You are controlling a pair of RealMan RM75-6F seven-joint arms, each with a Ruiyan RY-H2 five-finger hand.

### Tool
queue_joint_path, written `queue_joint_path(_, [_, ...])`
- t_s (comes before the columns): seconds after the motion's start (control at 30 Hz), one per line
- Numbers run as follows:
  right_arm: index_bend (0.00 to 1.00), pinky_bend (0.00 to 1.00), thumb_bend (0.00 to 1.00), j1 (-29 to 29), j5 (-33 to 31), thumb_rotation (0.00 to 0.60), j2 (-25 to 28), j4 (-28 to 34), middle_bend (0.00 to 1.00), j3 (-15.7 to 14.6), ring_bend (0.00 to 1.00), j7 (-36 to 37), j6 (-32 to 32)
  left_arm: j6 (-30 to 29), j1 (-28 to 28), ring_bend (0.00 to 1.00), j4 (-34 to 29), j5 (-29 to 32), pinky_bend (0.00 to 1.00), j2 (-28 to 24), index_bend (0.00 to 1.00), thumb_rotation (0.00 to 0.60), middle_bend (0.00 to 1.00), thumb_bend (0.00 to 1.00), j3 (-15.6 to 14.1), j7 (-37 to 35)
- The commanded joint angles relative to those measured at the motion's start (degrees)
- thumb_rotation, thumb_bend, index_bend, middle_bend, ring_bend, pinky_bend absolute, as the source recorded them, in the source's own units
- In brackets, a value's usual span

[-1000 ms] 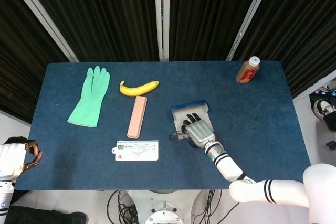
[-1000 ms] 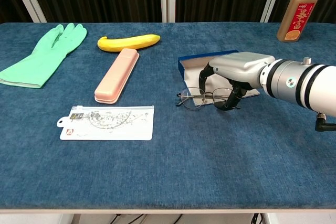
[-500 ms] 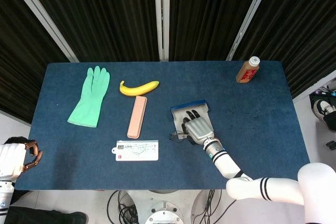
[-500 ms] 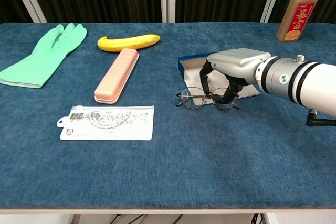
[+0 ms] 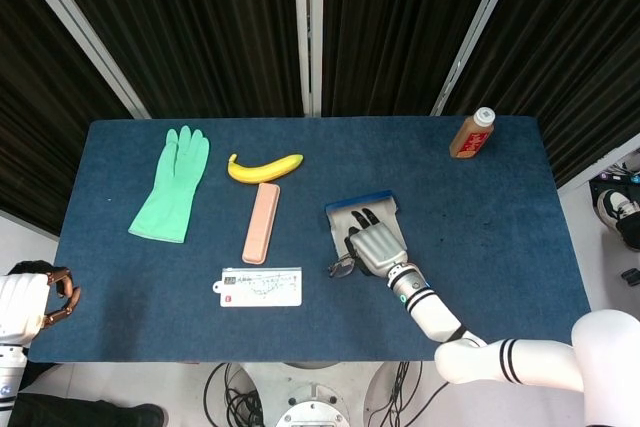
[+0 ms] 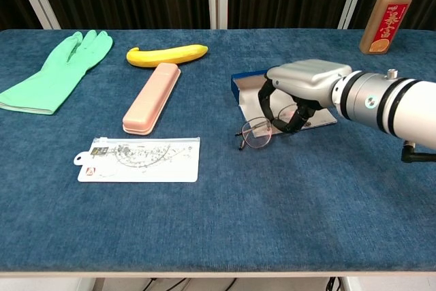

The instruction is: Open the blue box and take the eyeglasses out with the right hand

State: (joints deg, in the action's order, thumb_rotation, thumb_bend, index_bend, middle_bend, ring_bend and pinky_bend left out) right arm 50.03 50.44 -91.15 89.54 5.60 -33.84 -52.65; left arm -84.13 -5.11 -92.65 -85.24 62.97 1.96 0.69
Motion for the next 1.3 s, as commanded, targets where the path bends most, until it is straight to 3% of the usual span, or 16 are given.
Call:
queue_joint_path(0.03, [0.65,0.0,0.48,0.0,4.4,0.6,3.9,4.3,0.33,-0.8,0.0,0.6,0.2,0.0,0.0,0.43,0.0,0.0,0.37,0.0,0.66,0.6,0.66,0.37,0.0,0.1])
queue_joint_path(0.23, [0.65,0.0,0.48,1.8,9.3,0.6,5.6,7.6,0.33,-0.5,0.0,3.0,3.7,-0.1,0.0,0.43,-0.1,0.1,0.37,0.1,0.66,0.6,0.66,0.37,0.0,0.5])
queue_joint_path(0.57, [0.6,0.0,0.47,6.8,10.7,0.6,0.1,3.9,0.3,-1.4,0.0,1.8,10.2,0.0,0.0,0.43,0.0,0.1,0.37,0.0,0.66,0.6,0.66,0.37,0.0,0.1])
queue_joint_path(0.63, [0.52,0.0,0.44,7.3,11.1,0.6,-0.8,3.3,0.28,-1.6,0.0,1.1,10.1,0.0,0.0,0.43,0.0,0.1,0.37,0.0,0.66,0.6,0.66,0.37,0.0,0.0])
queue_joint_path(0.73, [0.28,0.0,0.38,7.8,11.0,0.6,-1.4,3.2,0.21,-2.0,0.0,-0.1,9.9,0.0,0.0,0.43,0.0,0.0,0.37,-0.1,0.66,0.6,0.66,0.37,0.0,-0.2])
queue_joint_path(0.83, [0.1,0.0,0.37,7.8,10.3,0.6,-0.8,4.2,0.18,-2.4,0.0,-1.3,8.8,0.1,0.0,0.43,0.0,0.0,0.37,-0.1,0.66,0.6,0.66,0.37,0.0,-0.3])
queue_joint_path(0.93, [0.02,0.0,0.37,6.9,10.0,0.6,1.2,6.3,0.16,-2.9,0.0,-2.5,6.2,0.1,0.0,0.43,0.0,0.0,0.37,-0.1,0.66,0.6,0.66,0.37,0.0,-0.4])
queue_joint_path(1.03, [0.01,0.0,0.37,4.2,10.5,0.6,4.4,9.0,0.15,-3.5,0.0,-2.5,1.3,0.0,0.0,0.43,0.0,0.0,0.37,-0.1,0.66,0.6,0.66,0.37,0.0,-0.4])
queue_joint_path(1.3, [0.01,0.0,0.37,-8.4,16.3,0.6,14.4,14.3,0.13,-7.5,0.0,-0.7,-17.7,-0.1,0.0,0.43,0.0,-0.1,0.37,0.0,0.66,0.6,0.66,0.37,0.0,-0.1])
